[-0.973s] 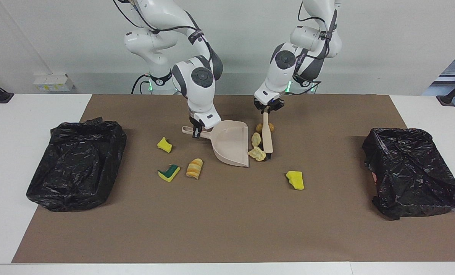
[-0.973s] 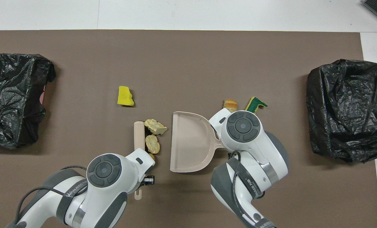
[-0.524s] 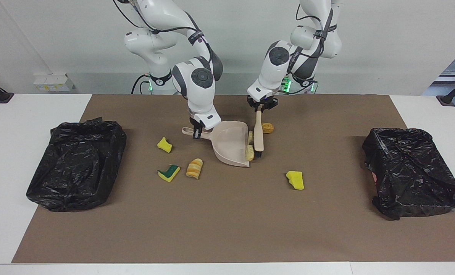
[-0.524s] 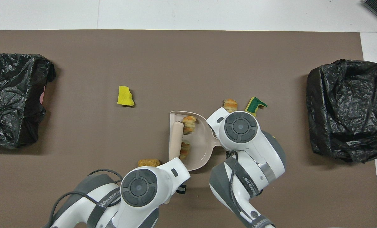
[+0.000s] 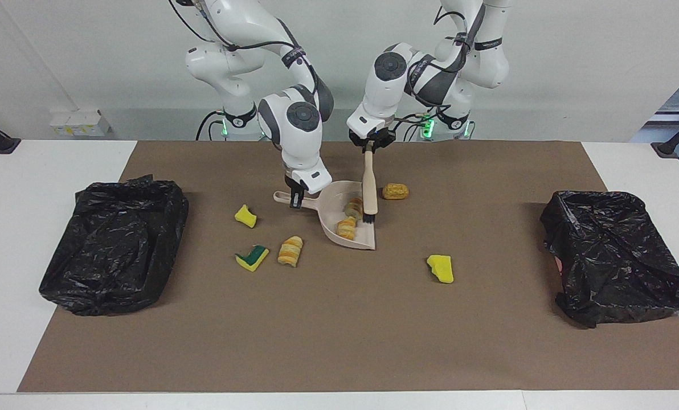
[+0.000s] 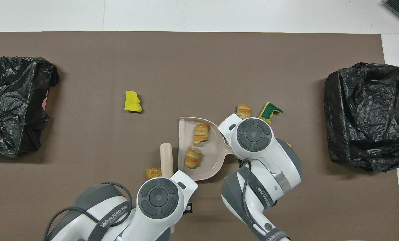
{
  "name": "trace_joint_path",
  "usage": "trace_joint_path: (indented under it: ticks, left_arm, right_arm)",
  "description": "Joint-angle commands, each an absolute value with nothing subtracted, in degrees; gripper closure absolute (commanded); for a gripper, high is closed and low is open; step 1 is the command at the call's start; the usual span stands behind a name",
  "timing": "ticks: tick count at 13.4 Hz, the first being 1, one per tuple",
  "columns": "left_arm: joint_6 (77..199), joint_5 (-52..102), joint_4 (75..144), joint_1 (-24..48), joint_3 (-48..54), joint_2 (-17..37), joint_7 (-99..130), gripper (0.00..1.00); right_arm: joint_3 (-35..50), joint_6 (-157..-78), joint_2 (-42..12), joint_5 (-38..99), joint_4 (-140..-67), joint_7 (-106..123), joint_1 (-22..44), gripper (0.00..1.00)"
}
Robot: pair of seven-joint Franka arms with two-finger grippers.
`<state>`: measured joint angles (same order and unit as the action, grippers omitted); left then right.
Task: Sweep and dump trash in bin
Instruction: 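Sweep the bread chunks into the dustpan with the brush in the left gripper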
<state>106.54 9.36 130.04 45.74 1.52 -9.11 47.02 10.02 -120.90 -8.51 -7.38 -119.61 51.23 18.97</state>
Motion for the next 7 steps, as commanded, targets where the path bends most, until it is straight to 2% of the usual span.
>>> trace_joint_path:
  ticks: [1, 7]
  left_arm:
    - [102.93, 7.21, 130.60, 45.88, 0.97, -12.65, 55.78, 1.00]
    - [102.39, 6.24, 135.78, 46.32, 1.41, -14.94, 68.62, 1.00]
  right_arm:
    - [10.20, -120.32, -9.40, -9.75, -118.74, 52.03, 18.81, 1.00]
    - [10.28, -119.61, -9.40, -9.84, -118.39, 52.03, 18.90, 1.00]
